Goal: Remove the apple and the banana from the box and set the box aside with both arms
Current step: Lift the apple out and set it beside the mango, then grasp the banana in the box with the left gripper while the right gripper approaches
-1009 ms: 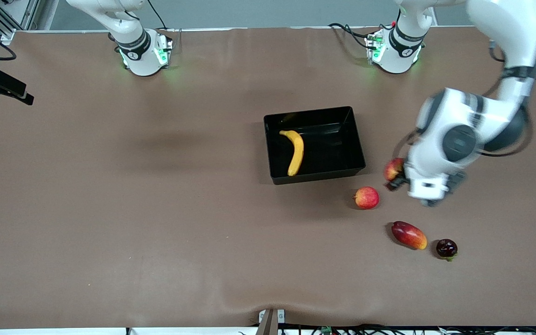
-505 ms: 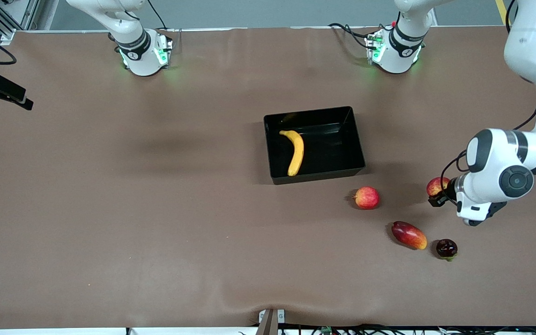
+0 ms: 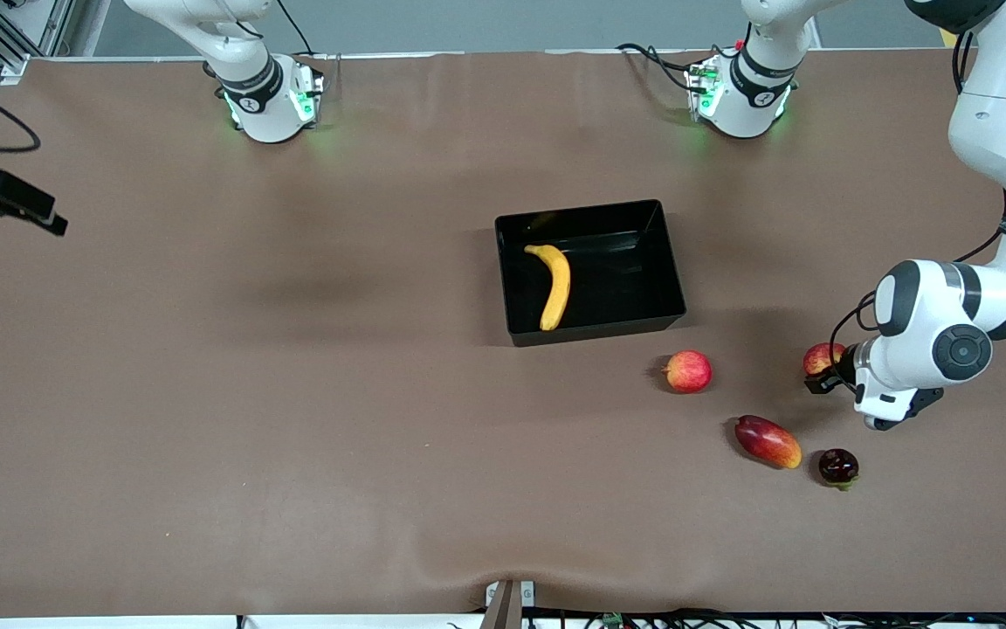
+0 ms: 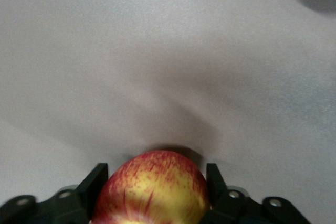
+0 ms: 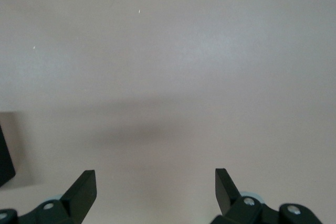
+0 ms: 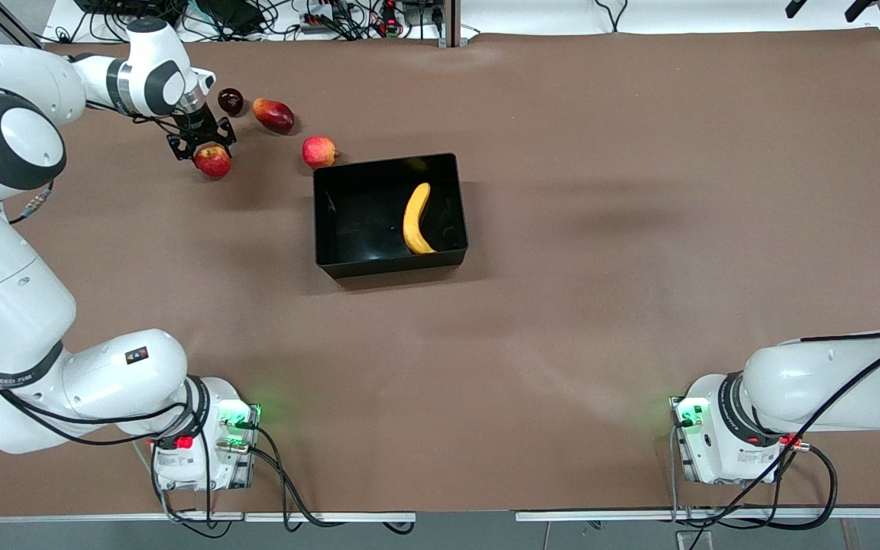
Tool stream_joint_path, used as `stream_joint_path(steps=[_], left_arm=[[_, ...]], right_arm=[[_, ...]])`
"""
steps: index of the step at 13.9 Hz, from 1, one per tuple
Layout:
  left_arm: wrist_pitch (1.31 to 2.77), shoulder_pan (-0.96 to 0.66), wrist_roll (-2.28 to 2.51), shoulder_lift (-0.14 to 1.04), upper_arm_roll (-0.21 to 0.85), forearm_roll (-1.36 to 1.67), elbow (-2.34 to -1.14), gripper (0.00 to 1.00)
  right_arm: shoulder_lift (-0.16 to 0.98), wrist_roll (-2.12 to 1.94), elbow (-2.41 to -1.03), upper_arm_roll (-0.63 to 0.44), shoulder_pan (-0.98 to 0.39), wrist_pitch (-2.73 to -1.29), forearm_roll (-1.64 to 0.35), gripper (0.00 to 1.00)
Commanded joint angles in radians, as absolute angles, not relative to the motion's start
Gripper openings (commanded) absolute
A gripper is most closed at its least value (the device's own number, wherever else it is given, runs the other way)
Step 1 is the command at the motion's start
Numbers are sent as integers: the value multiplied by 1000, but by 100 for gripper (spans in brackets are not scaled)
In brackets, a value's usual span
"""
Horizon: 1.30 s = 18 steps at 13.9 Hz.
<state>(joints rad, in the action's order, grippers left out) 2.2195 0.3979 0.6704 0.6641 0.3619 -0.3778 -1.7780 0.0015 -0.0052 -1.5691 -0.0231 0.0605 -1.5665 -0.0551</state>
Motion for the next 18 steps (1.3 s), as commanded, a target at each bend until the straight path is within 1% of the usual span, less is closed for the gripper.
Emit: stream_joint_path(steps=[1,2,5,7,9,11,14,16,18], left_arm=[[2136,385,676,576,426,-393,-1775,100],[2068,388,681,539,470,-388,-1766,100],[1961,387,716,431,592,-383,-1764,100],[1927,387,817,420,696,-367,-1763,100],[1925,350,982,440,780,-354,-1766,100],[1945,237,1108,492,793,-356,-1759,100],[2058,62,1316,584,787,-374,-1753,100],[2091,-7,1351,627,785,-414,-1756,100],[2114,-37,1351,682,785,-455,-1756,100]], right_arm=[[40,-2,-1549,-15,64,-1592,-44,100],[55,-2,-1546,-14,60,-1598,-44,100],[89,-2,-1545,-12,45,-1598,-44,100],[106,-2,-1545,-12,35,-1598,-46,100],[120,-2,-1545,-14,9,-1600,-45,100],[129,0,-1545,-14,-18,-1604,-43,100],[138,0,-1545,-14,-47,-1620,-43,100],[141,2,-1543,-12,-70,-1627,-44,100],[153,2,-1543,-12,-77,-1657,-49,100]])
